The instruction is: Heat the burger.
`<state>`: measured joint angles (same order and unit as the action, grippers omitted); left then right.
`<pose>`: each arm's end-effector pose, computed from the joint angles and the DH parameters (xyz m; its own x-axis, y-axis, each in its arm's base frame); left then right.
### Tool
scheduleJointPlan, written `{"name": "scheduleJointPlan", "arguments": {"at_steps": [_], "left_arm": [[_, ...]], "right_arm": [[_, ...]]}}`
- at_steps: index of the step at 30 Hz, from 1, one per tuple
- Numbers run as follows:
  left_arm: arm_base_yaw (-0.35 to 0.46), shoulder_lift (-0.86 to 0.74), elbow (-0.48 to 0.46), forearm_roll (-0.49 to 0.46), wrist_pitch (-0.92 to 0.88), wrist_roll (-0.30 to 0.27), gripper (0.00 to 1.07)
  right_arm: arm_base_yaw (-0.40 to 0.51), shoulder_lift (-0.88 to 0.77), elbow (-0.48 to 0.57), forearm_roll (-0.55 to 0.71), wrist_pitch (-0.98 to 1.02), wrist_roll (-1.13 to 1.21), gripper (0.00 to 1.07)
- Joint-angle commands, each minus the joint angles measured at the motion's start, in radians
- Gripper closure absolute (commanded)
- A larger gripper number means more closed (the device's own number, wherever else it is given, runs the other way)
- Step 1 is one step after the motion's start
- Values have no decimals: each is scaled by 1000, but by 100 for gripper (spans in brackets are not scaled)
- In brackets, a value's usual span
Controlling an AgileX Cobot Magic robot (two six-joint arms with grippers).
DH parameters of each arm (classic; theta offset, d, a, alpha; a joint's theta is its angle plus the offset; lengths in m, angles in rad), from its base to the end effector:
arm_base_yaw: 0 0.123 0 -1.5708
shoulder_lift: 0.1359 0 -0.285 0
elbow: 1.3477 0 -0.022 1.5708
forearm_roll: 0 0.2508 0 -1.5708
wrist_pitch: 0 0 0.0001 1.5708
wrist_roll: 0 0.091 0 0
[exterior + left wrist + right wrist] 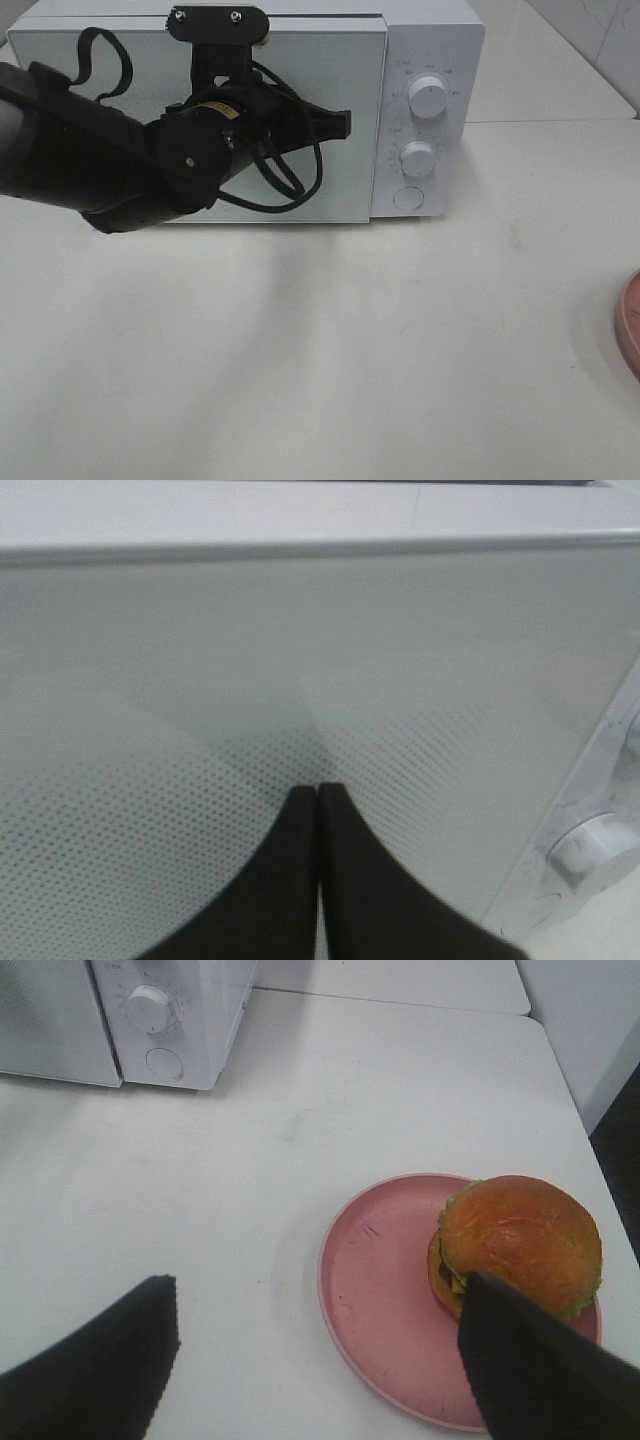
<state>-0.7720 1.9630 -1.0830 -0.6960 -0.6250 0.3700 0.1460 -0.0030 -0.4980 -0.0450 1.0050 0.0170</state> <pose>0.3220 -0.2659 0.1820 -0.2847 -0.0121 -0.9585 0.3336 0.9362 -0.1109 -0.0024 -0.0038 0.2814 -0.3993 -0.0659 -0.9144 -0.1139 0.9933 -0.0219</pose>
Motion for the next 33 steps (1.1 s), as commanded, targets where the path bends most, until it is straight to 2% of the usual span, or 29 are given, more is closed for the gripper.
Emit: {"name": "scheduleJointPlan", "arguments": {"at_steps": [1,4,13,22,24,25,26,27,28,29,33], "left_arm": [[45,15,-74,-50,-31,30,107],[71,17,-93,-46,10,30,107],[50,-6,-81,-31,51,66,107],[-7,-126,71,-43,143,70,107],[-7,-163,114,-46,242,70,88],[-7,-163,114,-46,242,70,88],[-7,-182,141,-47,294,70,55],[-7,-198,172,-46,328,70,35],[-7,-198,172,-46,328,70,35],[-7,-207,187,-45,346,70,4],[-7,-241,232,-41,419,70,9]], "right_arm": [[-6,-33,-1,3,-11,-6,32],[-6,-33,-1,3,-11,-6,32],[-6,-33,-1,3,-11,-6,32],[-6,-33,-1,3,-11,-6,32],[-6,-33,-1,3,-11,-6,32],[-6,-33,-1,3,-11,-6,32],[-6,-33,-1,3,-11,-6,32],[-6,-33,-1,3,-11,-6,32],[-6,-33,-1,3,-11,-6,32],[-6,-33,-1,3,-11,-6,32],[-6,-33,-1,3,-11,-6,32]]}}
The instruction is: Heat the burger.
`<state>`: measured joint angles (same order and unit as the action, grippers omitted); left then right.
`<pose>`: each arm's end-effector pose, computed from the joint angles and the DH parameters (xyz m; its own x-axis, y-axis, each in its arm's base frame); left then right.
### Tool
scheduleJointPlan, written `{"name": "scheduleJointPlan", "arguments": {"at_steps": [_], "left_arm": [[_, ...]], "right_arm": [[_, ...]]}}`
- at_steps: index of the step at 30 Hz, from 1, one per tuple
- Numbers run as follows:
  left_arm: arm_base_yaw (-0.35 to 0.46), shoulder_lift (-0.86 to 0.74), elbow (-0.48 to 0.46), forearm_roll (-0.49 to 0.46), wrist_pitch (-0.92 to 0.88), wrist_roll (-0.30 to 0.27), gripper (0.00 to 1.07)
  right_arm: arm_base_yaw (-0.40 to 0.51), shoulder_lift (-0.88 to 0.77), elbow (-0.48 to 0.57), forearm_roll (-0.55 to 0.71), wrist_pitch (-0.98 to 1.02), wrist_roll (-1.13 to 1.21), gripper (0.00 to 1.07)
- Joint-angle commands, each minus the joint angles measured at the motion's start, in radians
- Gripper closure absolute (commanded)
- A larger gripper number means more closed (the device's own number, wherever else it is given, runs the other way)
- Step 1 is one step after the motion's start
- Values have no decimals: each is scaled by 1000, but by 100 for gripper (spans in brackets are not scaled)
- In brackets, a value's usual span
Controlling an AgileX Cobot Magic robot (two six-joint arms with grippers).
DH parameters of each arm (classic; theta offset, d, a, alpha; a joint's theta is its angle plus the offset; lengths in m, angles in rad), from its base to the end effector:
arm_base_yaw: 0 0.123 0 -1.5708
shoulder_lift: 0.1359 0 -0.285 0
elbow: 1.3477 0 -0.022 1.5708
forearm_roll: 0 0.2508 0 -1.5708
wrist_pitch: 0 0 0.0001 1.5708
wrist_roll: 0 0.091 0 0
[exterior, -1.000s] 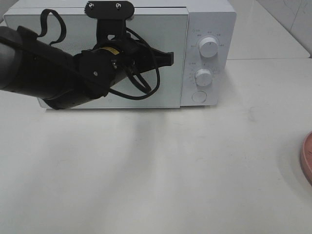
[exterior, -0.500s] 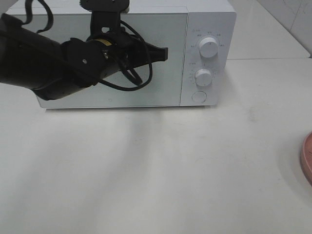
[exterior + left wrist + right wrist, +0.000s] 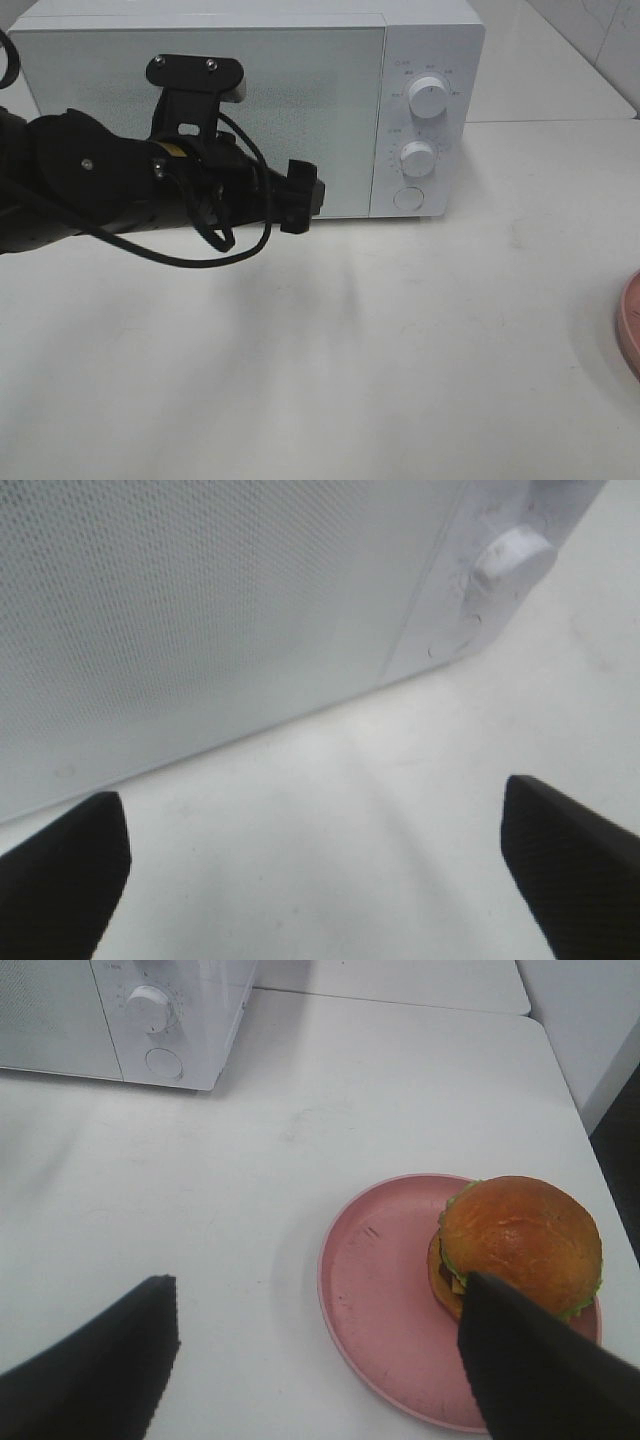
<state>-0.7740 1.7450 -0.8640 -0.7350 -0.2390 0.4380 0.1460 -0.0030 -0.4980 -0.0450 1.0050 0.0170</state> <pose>0.2617 -0.2357 0.1791 -0.5628 0.1651 -0.8099 0.4586 0.8776 -0.1399 -0.0024 -0.0038 0.2814 -0.3993 -0.0659 -0.9144 -0.1139 0.9933 -0.0219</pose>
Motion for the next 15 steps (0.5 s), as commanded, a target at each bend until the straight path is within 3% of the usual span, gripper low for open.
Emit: {"name": "scheduleJointPlan", "arguments": {"at_steps": [1,6,8,11,13,14,15], "left_arm": [[-5,-23,13,-2,33,2,9],[5,-87,48,30,216,3,9],[56,-158,48,69,431,3,9],[73,-171,48,75,475,2,9],[153,-206,48,83,613,-2,9],[153,-206,48,83,613,-2,9],[212,-226,48,83,703,-13,9]], "right_arm": [[-6,-33,-1,3,-11,-6,32],[-6,-33,-1,3,-11,-6,32],[-6,-33,-1,3,-11,-6,32],[-6,-33,-1,3,-11,-6,32],[-6,-33,-1,3,-11,-6,32],[-6,-33,-1,3,-11,-6,32],[-6,-33,-1,3,-11,-6,32]]}}
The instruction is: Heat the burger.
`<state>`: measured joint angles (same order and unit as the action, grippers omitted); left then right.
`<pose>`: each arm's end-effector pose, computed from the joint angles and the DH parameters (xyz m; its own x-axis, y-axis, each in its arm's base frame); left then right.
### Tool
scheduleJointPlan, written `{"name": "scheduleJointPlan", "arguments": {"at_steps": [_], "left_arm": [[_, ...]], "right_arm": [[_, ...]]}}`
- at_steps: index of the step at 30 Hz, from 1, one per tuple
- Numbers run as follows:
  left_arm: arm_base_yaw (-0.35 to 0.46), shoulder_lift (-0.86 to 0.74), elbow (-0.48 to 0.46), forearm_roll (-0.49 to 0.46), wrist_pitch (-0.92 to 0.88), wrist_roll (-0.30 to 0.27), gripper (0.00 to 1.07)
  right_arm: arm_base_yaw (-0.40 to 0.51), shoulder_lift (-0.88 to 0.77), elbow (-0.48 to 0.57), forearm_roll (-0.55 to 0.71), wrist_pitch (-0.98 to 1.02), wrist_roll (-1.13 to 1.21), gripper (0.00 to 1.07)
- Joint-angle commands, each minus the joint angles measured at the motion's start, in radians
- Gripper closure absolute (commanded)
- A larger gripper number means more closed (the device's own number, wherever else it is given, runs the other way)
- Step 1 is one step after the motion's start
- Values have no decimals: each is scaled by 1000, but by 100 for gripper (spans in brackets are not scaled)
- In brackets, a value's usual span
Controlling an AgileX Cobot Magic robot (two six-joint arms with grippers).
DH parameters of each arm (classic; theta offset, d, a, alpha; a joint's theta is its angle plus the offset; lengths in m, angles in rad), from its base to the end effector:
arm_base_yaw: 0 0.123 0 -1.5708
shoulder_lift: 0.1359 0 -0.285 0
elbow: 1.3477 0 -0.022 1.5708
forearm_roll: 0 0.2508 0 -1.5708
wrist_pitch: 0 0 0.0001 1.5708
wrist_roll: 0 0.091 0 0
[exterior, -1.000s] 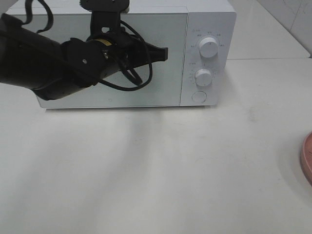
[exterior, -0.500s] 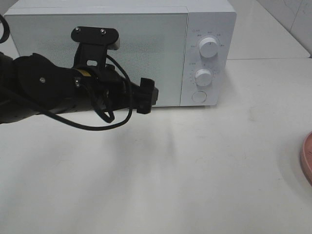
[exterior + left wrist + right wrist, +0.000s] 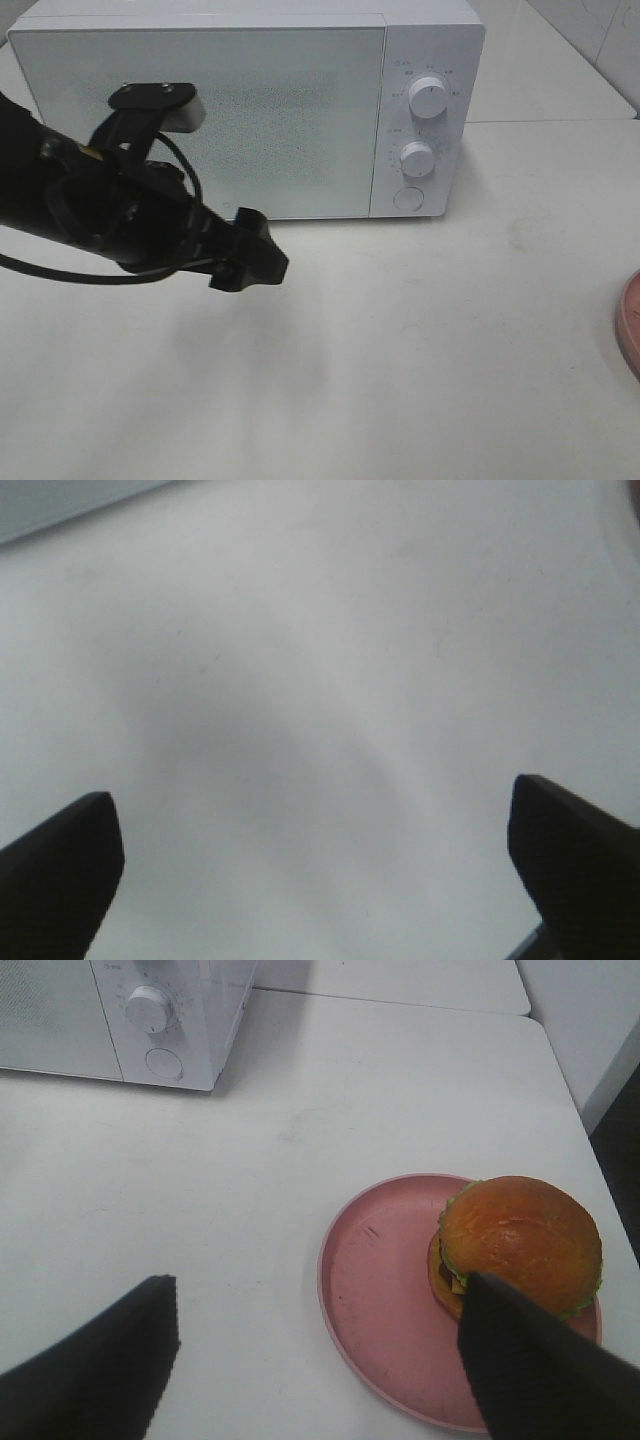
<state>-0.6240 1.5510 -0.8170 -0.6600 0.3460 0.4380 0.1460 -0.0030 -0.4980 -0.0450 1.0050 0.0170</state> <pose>0.2323 -0.1907 0.2014 -0.7647 0.3198 -0.5595 0.5367 0.7966 -0.2782 -0.0024 -0.0038 0.2814 -0.3993 -0.0659 -0.9144 -0.1139 0.9933 -0.0219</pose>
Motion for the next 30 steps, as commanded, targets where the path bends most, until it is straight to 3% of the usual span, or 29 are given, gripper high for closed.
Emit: {"name": "scheduleJointPlan", "arguments": {"at_steps": [1,2,4,5,7,8,10,13,15,18,22,26,30], "left_arm": [[96,-44,1,8,161,-21,9],[96,-44,1,8,161,-21,9],[196,-79,1,22,267,-43,9],[196,-79,1,22,267,-43,9],[333,-128,1,47,396,-58,9],[333,-128,1,47,396,-58,9],[425,-173,1,80,475,-67,9],[455,-190,1,99,500,-73,9],[562,-253,1,195,584,-116,9],[634,-315,1,264,635,-150,9],[690,-398,2,311,648,-216,9],[695,-464,4,364,672,-238,9],[695,-592,63,425,689,-280,9]], "right_arm": [[-6,-33,-1,3,-11,-6,32],[-6,-33,-1,3,-11,-6,32],[-6,-33,-1,3,-11,-6,32],[-6,-33,-1,3,-11,-6,32],[-6,-33,-1,3,-11,-6,32],[-6,-33,-1,3,-11,-6,32],[-6,-33,-1,3,-11,-6,32],[-6,-33,-1,3,-11,-6,32],[-6,-33,-1,3,-11,-6,32],[-6,-33,-1,3,-11,-6,32],[-6,-33,-1,3,-11,-6,32],[-6,-33,-1,3,-11,-6,32],[-6,-33,-1,3,-11,-6,32]]}}
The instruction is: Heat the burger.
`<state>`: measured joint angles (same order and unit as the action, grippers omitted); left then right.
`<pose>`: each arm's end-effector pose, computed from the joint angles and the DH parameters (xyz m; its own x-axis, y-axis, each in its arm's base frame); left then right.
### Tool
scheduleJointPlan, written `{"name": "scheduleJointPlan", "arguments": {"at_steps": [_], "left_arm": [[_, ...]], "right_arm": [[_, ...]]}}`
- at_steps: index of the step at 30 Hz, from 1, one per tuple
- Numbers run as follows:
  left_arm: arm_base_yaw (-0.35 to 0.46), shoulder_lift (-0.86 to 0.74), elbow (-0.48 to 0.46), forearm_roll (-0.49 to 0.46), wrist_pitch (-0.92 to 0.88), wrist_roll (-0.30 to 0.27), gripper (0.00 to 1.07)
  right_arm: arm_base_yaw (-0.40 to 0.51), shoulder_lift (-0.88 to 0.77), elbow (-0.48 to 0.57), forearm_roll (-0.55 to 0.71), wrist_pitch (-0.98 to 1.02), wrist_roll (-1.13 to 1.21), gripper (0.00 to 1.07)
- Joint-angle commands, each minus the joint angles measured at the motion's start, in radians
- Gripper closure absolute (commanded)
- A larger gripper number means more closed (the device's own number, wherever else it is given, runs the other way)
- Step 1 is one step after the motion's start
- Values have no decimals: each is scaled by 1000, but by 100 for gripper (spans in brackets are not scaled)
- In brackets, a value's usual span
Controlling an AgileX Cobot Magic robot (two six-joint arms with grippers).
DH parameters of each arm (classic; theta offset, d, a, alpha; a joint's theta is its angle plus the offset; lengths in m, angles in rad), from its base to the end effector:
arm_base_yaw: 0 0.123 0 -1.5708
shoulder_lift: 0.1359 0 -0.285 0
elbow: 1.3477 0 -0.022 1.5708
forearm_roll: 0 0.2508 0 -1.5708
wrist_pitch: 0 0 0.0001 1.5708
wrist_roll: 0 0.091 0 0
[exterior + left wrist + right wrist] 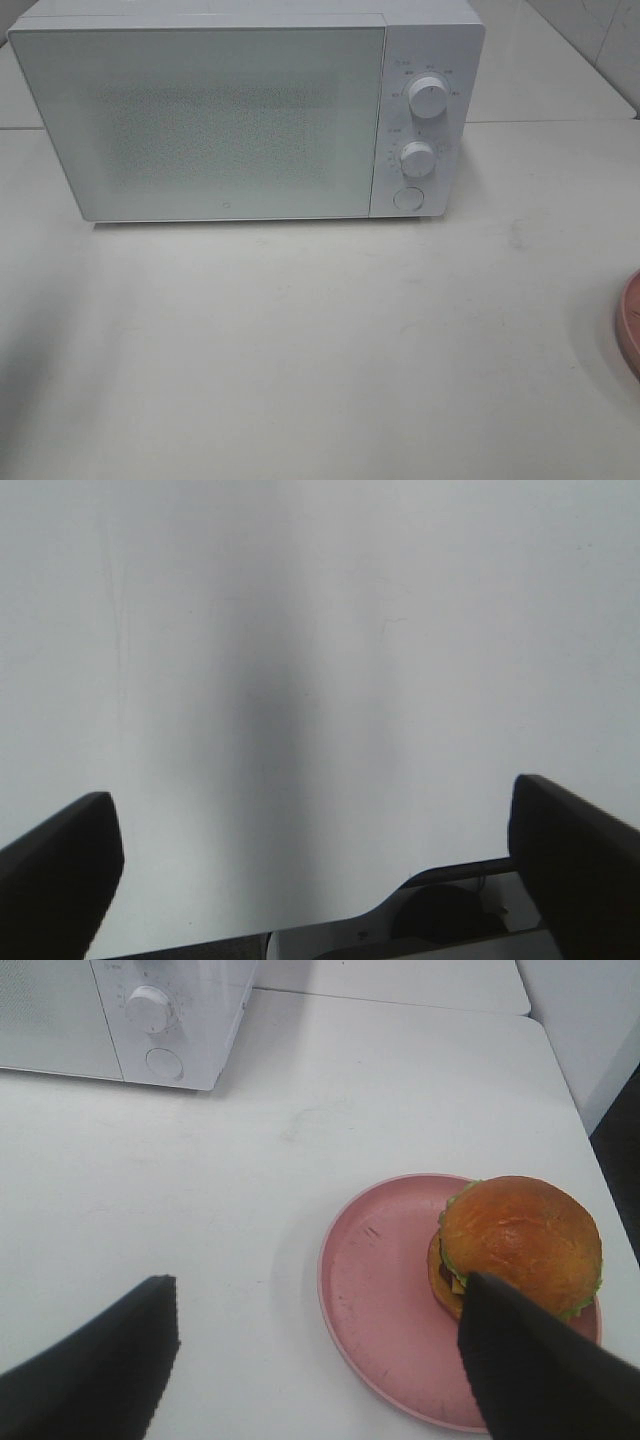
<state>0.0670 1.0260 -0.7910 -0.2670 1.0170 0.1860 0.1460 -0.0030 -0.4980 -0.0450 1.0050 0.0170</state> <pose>0.1752 -0.0087 0.2884 -0.9081 -0.0188 -0.4183 0.0657 0.9802 -0.1868 -0.0024 -0.0038 0.2814 -0.3993 -0.0659 -0.9144 -0.1139 0.9933 -0.0219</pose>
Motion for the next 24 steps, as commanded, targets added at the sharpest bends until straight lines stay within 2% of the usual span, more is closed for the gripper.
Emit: {"name": "scheduleJointPlan", "arguments": {"at_steps": [1,10,17,24], "left_arm": [[4,-91,51,37,17,-34,9],[4,-354,188,42,10,-38,9],[4,-515,250,74,17,-38,9],[4,-694,277,104,59,-100,9]], "right_arm": [[-6,-33,-1,3,-11,-6,32],[-6,-33,-1,3,-11,-6,32],[-6,-33,-1,3,-11,-6,32],[-6,-33,-1,3,-11,-6,32]]}}
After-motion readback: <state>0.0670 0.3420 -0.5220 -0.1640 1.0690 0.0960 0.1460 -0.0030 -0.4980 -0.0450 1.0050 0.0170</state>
